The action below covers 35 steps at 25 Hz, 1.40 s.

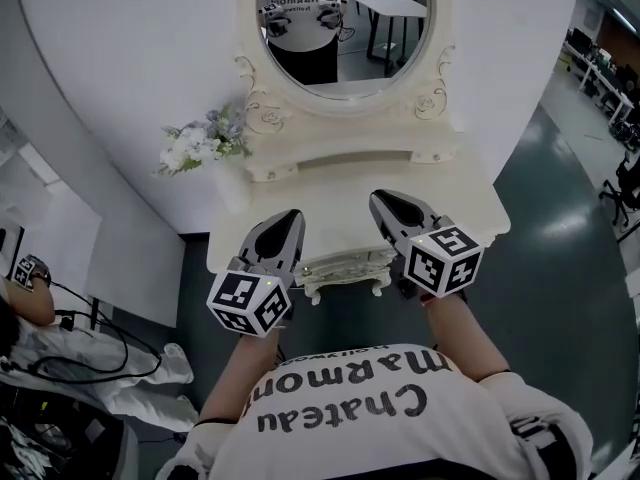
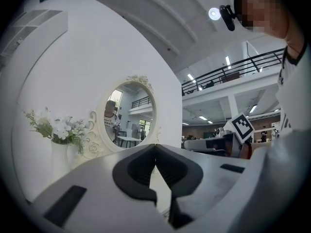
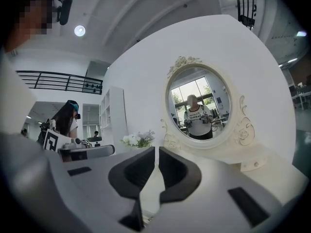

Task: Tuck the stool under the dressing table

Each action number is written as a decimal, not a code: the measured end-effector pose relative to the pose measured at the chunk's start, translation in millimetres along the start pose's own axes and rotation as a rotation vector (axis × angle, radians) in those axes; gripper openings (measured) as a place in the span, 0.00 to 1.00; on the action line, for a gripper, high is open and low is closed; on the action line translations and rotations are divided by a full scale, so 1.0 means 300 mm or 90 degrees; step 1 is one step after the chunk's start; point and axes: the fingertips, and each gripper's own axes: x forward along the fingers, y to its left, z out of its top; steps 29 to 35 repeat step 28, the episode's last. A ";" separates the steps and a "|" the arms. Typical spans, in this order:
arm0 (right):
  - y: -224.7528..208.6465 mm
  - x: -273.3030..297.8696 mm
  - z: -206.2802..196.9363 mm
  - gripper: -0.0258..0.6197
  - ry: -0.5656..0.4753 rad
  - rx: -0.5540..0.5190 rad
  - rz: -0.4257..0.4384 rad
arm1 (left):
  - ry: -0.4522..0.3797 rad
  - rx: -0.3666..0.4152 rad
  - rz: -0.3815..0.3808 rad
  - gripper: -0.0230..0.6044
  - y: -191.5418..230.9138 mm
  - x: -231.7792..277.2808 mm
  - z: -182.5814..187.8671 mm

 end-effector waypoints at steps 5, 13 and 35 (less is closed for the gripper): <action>0.001 -0.002 -0.008 0.11 0.009 -0.004 -0.004 | 0.004 -0.006 0.005 0.07 -0.002 -0.006 -0.007; 0.009 0.007 -0.033 0.11 0.027 -0.044 -0.018 | -0.001 -0.005 -0.002 0.07 0.000 -0.007 -0.004; -0.002 -0.009 -0.027 0.11 0.032 -0.068 -0.035 | 0.000 0.005 -0.005 0.07 -0.016 -0.009 -0.003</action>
